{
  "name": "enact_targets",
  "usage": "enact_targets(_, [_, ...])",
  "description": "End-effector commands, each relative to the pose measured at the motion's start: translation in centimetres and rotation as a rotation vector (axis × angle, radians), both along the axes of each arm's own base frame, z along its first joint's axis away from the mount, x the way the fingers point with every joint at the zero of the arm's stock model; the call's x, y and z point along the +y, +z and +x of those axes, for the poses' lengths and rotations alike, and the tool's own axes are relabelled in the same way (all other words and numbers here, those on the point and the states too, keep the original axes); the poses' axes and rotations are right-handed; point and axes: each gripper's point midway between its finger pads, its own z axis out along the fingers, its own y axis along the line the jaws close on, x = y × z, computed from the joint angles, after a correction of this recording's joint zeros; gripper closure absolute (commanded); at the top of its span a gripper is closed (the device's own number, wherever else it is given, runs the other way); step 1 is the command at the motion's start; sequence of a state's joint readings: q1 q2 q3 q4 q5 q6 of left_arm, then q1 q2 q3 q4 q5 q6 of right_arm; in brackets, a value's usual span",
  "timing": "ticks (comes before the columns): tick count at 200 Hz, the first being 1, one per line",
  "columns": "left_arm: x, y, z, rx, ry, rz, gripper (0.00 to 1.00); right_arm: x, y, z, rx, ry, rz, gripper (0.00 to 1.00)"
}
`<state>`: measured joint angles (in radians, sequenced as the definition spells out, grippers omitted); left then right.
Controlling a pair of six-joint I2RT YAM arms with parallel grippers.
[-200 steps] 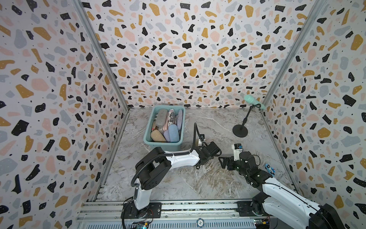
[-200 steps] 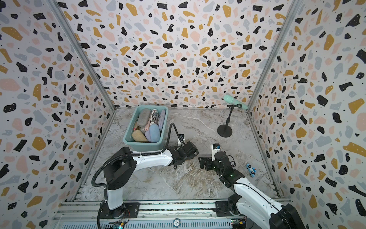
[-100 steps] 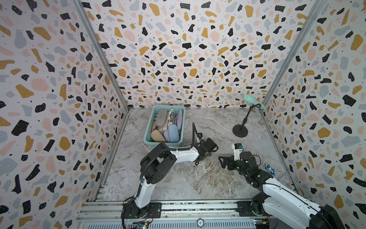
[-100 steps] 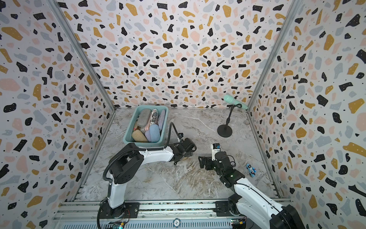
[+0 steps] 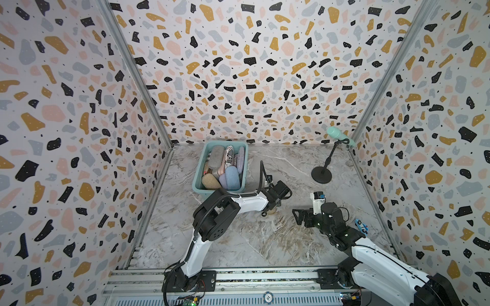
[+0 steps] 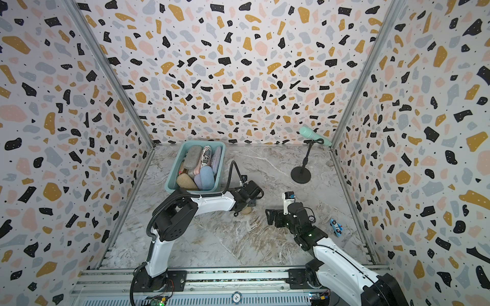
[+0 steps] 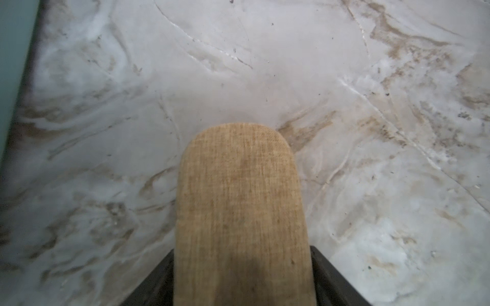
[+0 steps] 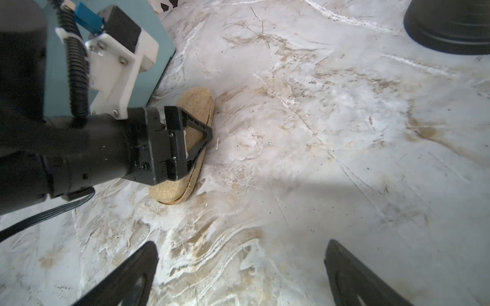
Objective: Put the glasses cases into the storage boxes
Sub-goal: Pick up the glasses case at the center of the board.
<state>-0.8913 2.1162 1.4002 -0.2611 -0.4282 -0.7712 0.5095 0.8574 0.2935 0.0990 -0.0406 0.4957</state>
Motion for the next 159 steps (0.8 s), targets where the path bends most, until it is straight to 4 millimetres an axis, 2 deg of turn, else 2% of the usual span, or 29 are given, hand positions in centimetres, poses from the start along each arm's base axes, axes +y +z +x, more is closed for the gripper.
enact_targets(1, [0.6, -1.1, 0.0, 0.031, -0.033, 0.064, 0.28, -0.2, 0.2, 0.1, -0.011, -0.004, -0.003, 0.00])
enact_targets(39, [0.7, -0.5, 0.2, 0.021, -0.049, 0.085, 0.37, -0.2, 0.1, 0.2, -0.009, -0.008, -0.005, 0.00])
enact_targets(95, [0.1, 2.4, 0.3, -0.032, -0.095, 0.052, 0.39, -0.1, 0.1, 0.3, -0.004, -0.010, -0.008, 0.00])
enact_targets(125, [-0.3, 2.3, -0.4, -0.029, -0.141, 0.028, 0.42, 0.2, -0.1, 0.3, 0.008, 0.000, 0.000, 0.01])
enact_targets(139, [-1.0, 3.5, -0.8, -0.054, -0.174, 0.005, 0.43, 0.3, -0.1, 0.3, 0.014, 0.005, 0.001, 0.01])
enact_targets(159, [-1.9, 7.1, -1.1, -0.122, -0.217, -0.024, 0.43, 0.4, 0.3, 0.4, 0.009, 0.010, 0.003, 0.02])
